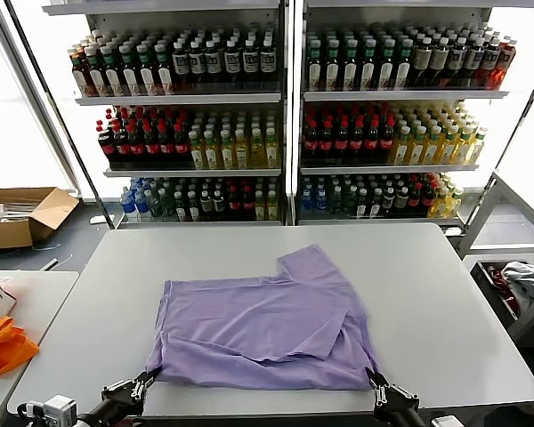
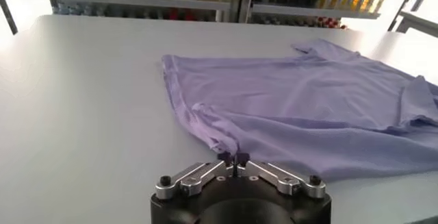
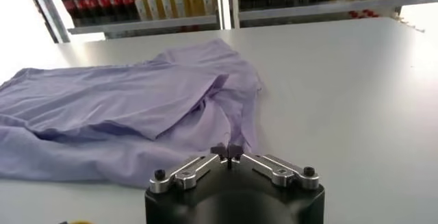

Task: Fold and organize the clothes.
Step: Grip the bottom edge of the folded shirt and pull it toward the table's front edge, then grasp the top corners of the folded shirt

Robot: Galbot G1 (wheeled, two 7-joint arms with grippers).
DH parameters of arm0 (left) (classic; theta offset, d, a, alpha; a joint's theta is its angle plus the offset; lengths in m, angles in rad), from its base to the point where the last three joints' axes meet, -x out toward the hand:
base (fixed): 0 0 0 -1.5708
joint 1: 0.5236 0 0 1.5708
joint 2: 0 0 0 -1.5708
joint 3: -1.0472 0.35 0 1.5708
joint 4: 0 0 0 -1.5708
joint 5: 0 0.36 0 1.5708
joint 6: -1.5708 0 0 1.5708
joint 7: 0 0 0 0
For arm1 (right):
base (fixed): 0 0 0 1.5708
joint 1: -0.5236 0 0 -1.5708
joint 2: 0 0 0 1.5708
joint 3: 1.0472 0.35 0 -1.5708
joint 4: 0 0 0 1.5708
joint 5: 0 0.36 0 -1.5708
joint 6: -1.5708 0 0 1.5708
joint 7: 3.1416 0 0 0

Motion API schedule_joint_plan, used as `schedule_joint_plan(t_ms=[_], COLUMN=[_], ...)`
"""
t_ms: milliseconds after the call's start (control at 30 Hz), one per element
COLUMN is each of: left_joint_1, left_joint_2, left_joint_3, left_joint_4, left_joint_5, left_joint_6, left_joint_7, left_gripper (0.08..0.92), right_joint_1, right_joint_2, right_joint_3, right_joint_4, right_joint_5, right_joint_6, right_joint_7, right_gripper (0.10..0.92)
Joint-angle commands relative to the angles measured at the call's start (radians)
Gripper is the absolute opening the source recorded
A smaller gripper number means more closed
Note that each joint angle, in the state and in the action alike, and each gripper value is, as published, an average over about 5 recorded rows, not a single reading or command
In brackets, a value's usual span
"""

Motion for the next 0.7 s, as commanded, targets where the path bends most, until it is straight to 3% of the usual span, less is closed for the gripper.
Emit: schedule_joint_plan(t_ms=[33, 200, 367, 567, 700], left_joint_1=[0.006, -0.020, -0.136, -0.330, -0.455], left_joint_2=[0.044, 0.094, 0.213, 0.344, 0.398], left_joint_3=[-0.035, -0.084, -0.092, 0.027, 0.136], left_joint_4=[-0.018, 0.003, 0.067, 0.242, 0.363], left_joint_5=[0.027, -0.008, -0.139, -0.198, -0.207], left_joint_6=[0.014, 0.015, 0.015, 0.010, -0.011], left_joint_7=[0.003, 0.004, -0.012, 0.002, 0.033], left_gripper=[0.171, 0.317, 0.465, 0.638, 0.750], right_joint_1=[-0.033, 0.034, 0.243, 0.663, 0.885], right_joint_2=[0.003, -0.015, -0.102, -0.167, -0.156], right_joint_3=[0.035, 0.104, 0.133, -0.014, -0.139], right_joint_4=[0.021, 0.023, -0.040, -0.326, -0.530], right_joint_5=[-0.047, 0.003, 0.088, 0.108, 0.069], right_joint_6=[0.057, 0.124, 0.075, -0.021, -0.045], right_joint_7=[-0.062, -0.088, -0.122, -0.225, -0.319], right_gripper=[0.294, 0.442, 0.589, 0.758, 0.816])
